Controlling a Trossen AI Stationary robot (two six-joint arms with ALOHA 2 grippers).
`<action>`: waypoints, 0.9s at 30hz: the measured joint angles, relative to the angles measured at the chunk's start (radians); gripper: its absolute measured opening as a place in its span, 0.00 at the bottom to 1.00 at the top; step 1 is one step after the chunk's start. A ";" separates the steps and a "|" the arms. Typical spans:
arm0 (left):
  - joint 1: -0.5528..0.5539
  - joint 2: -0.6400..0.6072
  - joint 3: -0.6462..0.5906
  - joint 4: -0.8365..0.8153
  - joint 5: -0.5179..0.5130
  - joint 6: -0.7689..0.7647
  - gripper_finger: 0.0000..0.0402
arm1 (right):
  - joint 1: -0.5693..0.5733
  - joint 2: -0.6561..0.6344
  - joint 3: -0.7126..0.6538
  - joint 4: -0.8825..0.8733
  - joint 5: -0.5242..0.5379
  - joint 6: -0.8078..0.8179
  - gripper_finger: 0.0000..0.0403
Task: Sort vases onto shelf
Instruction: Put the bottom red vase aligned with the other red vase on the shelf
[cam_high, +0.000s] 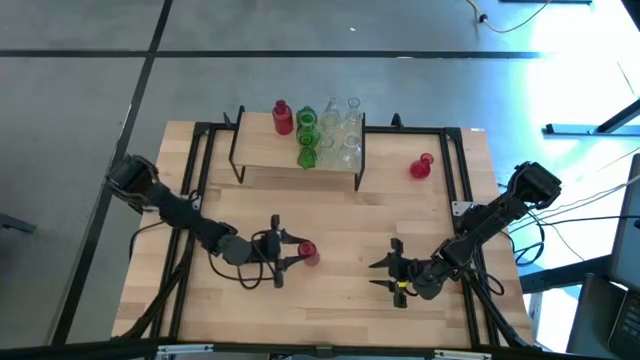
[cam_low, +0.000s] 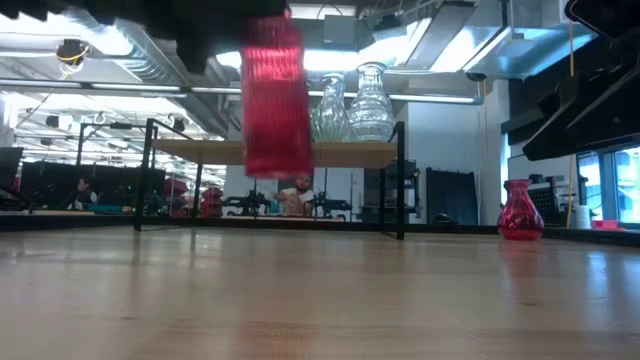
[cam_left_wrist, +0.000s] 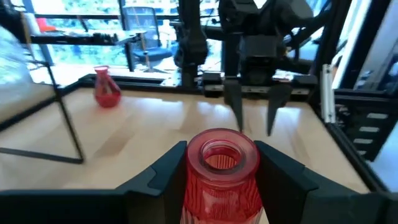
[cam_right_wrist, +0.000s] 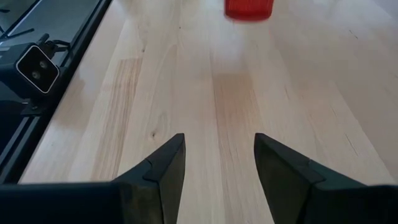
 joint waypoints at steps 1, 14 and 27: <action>-0.003 -0.022 0.000 -0.028 -0.015 0.006 0.39 | 0.000 0.000 0.000 0.000 0.000 0.000 0.44; 0.029 -0.367 0.031 -0.475 -0.054 0.010 0.39 | 0.000 0.000 0.000 0.003 0.035 0.000 0.44; 0.100 -0.440 0.372 -1.211 -0.064 -0.190 0.39 | 0.000 0.000 0.000 0.008 0.050 0.000 0.44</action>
